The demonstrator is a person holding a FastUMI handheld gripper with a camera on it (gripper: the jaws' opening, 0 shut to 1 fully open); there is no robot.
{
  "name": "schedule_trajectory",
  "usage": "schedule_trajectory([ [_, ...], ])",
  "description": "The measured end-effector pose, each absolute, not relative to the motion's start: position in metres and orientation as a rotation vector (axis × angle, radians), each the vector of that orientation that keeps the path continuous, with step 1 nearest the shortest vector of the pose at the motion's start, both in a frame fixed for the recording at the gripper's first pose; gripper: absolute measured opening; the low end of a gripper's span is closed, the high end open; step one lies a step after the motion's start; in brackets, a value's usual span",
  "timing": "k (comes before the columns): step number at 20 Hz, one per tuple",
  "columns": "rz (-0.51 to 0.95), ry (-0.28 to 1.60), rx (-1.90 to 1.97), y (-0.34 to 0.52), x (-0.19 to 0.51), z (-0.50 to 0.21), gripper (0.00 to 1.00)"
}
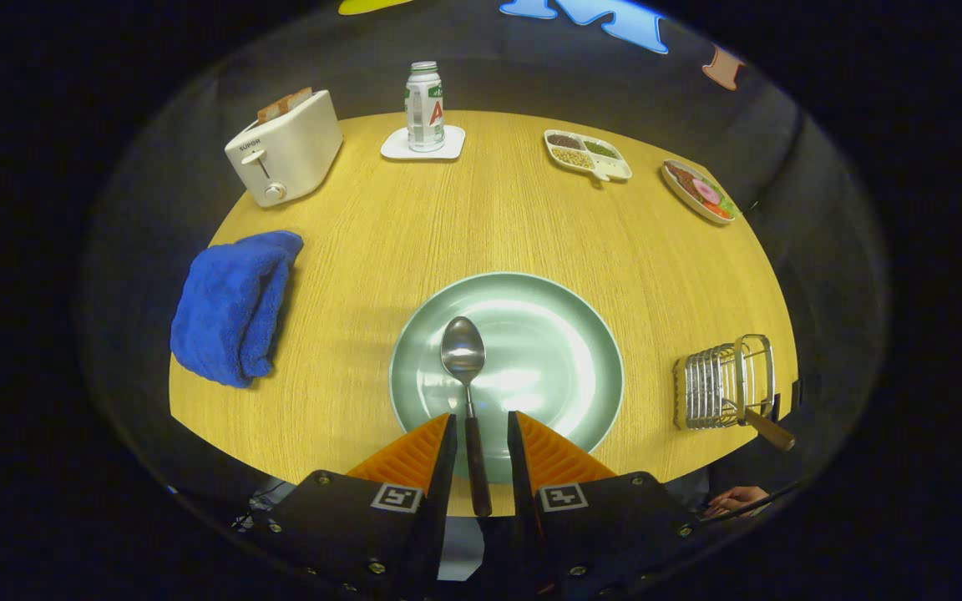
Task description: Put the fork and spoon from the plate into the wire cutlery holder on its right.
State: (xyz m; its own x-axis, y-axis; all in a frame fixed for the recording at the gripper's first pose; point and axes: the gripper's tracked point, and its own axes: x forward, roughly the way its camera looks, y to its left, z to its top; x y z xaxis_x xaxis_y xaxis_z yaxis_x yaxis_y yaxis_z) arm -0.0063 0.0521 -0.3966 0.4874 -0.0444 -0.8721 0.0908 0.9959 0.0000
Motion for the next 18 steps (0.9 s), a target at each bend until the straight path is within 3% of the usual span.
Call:
schedule_trajectory([
  [12, -0.048, 1.177, 0.075, 0.054, -0.014, -0.457, 0.37],
  [13, -0.035, 1.173, 0.081, 0.056, -0.014, -0.458, 0.29],
  [14, -0.043, 1.177, 0.069, 0.055, -0.012, -0.464, 0.14],
  [18, -0.043, 1.159, 0.020, 0.052, -0.011, -0.457, 0.05],
])
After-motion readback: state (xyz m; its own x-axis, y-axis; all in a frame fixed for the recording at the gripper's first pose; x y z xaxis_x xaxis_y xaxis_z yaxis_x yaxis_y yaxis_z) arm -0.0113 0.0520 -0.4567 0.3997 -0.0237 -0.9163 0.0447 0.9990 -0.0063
